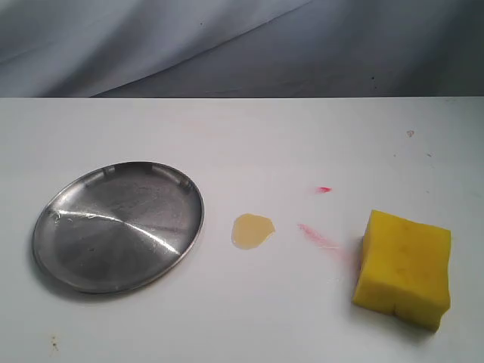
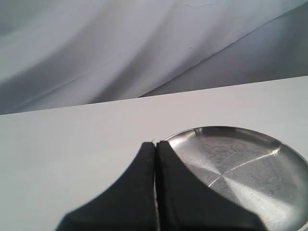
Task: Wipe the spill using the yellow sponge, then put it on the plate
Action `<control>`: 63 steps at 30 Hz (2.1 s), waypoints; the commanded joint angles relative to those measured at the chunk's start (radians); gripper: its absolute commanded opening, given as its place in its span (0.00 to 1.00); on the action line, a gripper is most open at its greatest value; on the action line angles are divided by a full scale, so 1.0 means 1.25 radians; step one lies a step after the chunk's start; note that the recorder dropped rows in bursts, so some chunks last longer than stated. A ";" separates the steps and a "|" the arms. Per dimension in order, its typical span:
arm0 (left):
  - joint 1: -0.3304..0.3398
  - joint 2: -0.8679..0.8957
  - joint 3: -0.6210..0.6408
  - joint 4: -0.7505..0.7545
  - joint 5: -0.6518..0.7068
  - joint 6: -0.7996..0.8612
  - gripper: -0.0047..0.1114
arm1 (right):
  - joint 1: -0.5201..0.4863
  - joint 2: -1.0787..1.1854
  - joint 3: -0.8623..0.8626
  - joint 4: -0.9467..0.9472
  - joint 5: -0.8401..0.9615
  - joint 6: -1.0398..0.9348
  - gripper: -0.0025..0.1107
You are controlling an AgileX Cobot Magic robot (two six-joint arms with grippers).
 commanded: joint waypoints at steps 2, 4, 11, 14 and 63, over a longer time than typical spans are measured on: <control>0.000 -0.003 0.000 0.001 -0.005 -0.003 0.04 | -0.006 -0.005 0.002 0.005 0.000 -0.003 0.02; 0.000 -0.003 0.000 0.001 -0.005 -0.003 0.04 | -0.006 -0.005 0.002 0.005 0.000 -0.003 0.02; 0.000 -0.003 0.000 0.001 -0.005 -0.003 0.04 | -0.006 -0.005 0.002 0.005 0.000 -0.002 0.02; 0.000 -0.003 0.000 0.001 -0.005 -0.003 0.04 | -0.006 -0.005 0.002 0.005 -0.009 0.002 0.02; 0.000 -0.003 0.000 0.001 -0.005 -0.003 0.04 | 0.051 1.066 -0.603 0.188 0.700 -0.105 0.56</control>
